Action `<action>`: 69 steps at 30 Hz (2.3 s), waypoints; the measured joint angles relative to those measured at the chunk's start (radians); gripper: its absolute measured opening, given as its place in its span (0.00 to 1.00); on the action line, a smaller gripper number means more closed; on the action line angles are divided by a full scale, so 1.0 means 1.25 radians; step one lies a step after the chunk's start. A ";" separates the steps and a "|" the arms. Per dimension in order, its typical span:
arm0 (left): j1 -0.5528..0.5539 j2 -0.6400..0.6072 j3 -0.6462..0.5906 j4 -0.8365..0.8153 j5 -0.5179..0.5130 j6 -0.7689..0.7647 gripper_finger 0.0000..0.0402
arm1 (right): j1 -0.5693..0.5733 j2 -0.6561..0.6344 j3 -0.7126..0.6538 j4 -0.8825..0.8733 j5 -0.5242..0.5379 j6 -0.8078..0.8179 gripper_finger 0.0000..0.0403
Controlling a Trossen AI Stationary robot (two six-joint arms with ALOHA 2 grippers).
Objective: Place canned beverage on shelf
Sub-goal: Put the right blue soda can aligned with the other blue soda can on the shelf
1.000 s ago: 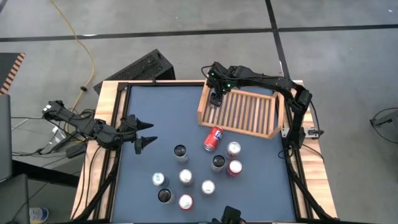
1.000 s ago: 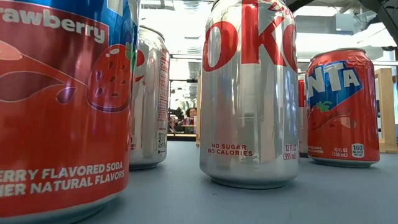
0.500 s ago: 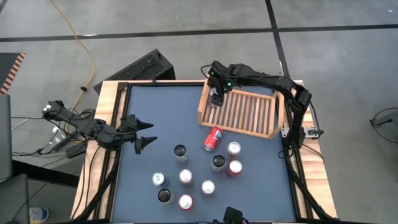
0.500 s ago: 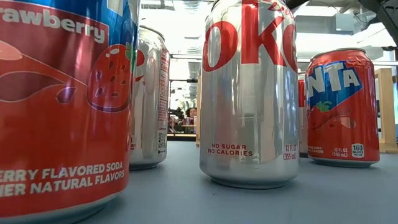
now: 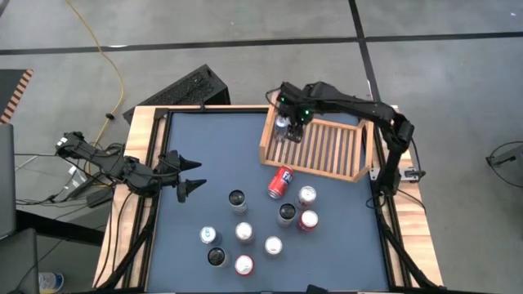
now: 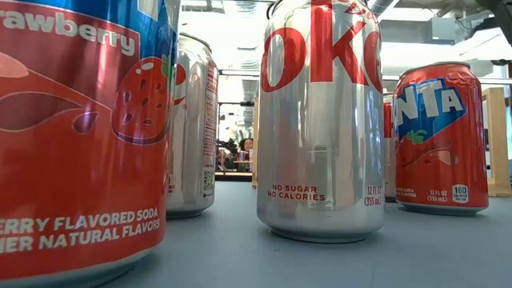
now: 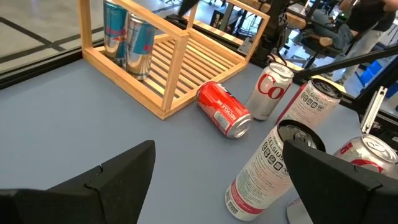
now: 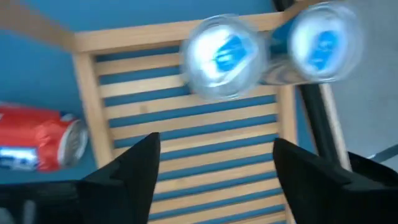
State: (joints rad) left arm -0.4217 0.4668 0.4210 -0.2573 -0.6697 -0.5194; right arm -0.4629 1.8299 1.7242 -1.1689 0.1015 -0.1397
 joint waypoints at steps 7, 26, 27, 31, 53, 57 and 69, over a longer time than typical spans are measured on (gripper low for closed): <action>0.000 0.000 0.000 0.000 -0.021 0.000 0.85 | 0.081 -0.036 -0.151 0.206 0.009 0.001 0.30; 0.000 0.000 0.000 0.000 -0.022 0.000 0.85 | 0.054 -0.034 -0.215 0.393 0.028 0.014 0.01; 0.000 0.000 0.000 0.000 -0.022 0.000 0.85 | 0.054 -0.034 -0.223 0.400 0.028 0.015 0.00; 0.000 0.000 0.000 0.000 -0.026 0.001 0.85 | 0.054 -0.034 -0.242 0.418 0.026 0.012 0.00; 0.000 0.000 0.000 0.000 -0.042 0.000 0.85 | 0.044 -0.033 -0.245 0.439 0.068 0.022 0.00; 0.000 0.000 0.000 0.000 -0.042 0.000 0.85 | 0.043 -0.033 -0.245 0.440 0.076 0.021 0.00; 0.000 0.000 0.000 0.000 -0.043 -0.001 0.85 | 0.042 -0.033 -0.245 0.425 0.089 0.021 0.00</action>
State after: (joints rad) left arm -0.4217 0.4667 0.4210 -0.2571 -0.7231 -0.5201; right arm -0.4103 1.7882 1.4181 -0.6381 0.2123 -0.1135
